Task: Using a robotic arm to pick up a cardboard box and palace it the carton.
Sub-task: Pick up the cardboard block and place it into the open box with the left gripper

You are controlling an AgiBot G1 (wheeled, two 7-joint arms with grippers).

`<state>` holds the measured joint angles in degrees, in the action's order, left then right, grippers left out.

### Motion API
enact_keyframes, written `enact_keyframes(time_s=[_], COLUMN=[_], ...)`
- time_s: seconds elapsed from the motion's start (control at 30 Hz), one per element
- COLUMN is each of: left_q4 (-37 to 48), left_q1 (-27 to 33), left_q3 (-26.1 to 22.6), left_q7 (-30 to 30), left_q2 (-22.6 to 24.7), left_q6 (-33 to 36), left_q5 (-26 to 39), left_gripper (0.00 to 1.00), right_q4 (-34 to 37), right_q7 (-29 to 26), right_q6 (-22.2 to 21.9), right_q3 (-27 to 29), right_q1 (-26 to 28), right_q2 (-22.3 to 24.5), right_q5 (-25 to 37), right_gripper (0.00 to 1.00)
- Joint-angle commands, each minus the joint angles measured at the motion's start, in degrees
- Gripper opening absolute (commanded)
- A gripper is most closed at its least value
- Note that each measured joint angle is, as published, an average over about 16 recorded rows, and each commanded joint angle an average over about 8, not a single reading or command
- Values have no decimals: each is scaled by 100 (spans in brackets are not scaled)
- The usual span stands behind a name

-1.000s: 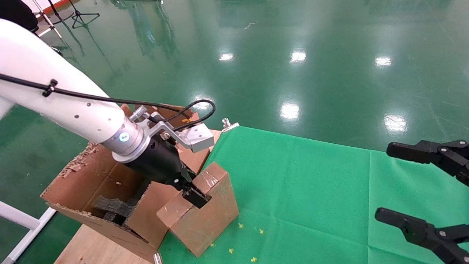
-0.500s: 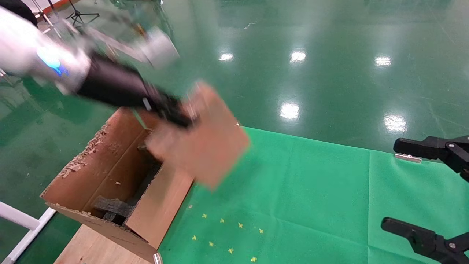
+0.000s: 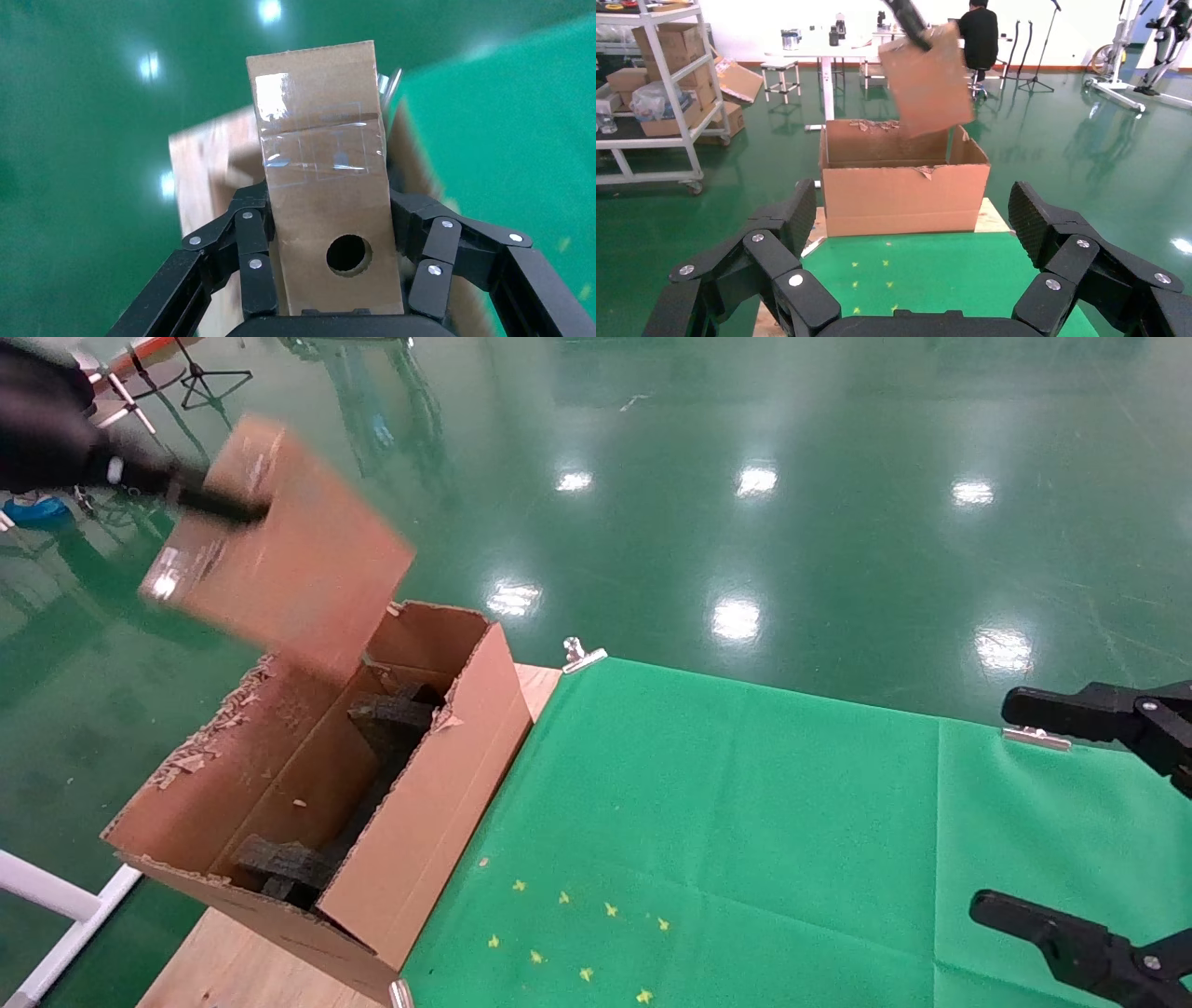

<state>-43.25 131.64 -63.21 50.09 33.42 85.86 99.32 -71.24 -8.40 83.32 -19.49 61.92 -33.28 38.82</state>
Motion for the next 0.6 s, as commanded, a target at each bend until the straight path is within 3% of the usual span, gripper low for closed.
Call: enact_keyframes(time_s=[0.03, 0.3, 0.6], left_q4=[296, 1084, 1890], left_q1=[34, -478, -924], left_q3=[-83, -343, -372], left_q7=[-167, -666, -1046], left_q2=[-44, -143, -6], left_q6=[40, -164, -897], left_q5=[191, 444, 456], left_gripper=[0, 0, 0], right_q4=[0, 0, 0], right_q7=[0, 0, 0], right_q6=[0, 0, 0], right_q3=[0, 0, 0], right_q1=[0, 0, 0], right_q2=[0, 0, 0], right_q5=[0, 0, 0], right_gripper=[100, 100, 100])
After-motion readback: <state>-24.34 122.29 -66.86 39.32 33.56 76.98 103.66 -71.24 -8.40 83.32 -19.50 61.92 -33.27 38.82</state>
